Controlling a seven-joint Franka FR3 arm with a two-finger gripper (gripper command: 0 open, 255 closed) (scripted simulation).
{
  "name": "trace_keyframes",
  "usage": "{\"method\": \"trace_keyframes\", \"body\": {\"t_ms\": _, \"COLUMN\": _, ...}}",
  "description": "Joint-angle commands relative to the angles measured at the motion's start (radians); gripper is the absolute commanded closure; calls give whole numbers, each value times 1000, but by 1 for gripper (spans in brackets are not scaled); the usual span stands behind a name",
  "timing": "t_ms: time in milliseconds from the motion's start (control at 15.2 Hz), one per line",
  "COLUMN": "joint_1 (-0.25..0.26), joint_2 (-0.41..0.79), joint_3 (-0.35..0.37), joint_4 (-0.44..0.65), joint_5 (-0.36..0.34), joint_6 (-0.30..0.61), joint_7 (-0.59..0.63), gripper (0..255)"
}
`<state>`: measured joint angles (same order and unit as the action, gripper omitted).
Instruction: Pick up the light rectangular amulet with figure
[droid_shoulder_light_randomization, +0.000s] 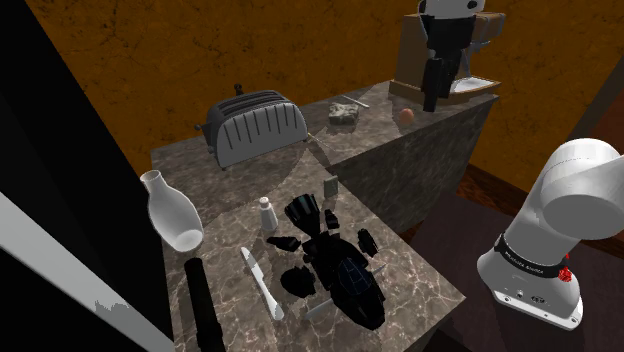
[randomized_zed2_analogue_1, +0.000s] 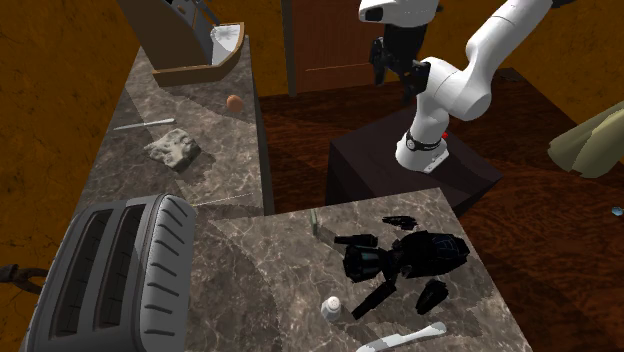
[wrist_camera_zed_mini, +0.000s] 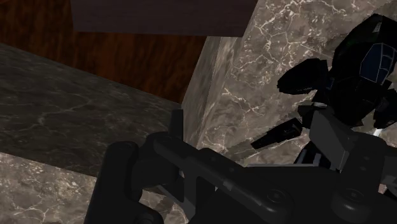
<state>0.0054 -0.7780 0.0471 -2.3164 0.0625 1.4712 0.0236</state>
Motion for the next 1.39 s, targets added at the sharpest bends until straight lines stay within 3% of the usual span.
{"method": "trace_keyframes", "body": {"t_ms": 0, "joint_1": 0, "joint_2": 0, "joint_3": 0, "joint_4": 0, "joint_5": 0, "joint_6": 0, "joint_7": 0, "gripper": 0}}
{"method": "trace_keyframes", "body": {"t_ms": 660, "joint_1": -2, "joint_2": 226, "joint_3": 66, "joint_4": -108, "joint_5": 23, "joint_6": 361, "joint_7": 64, "gripper": 0}}
{"method": "trace_keyframes", "body": {"t_ms": 1320, "joint_1": -14, "joint_2": 567, "joint_3": 124, "joint_4": -68, "joint_5": -4, "joint_6": 686, "joint_7": 145, "gripper": 0}}
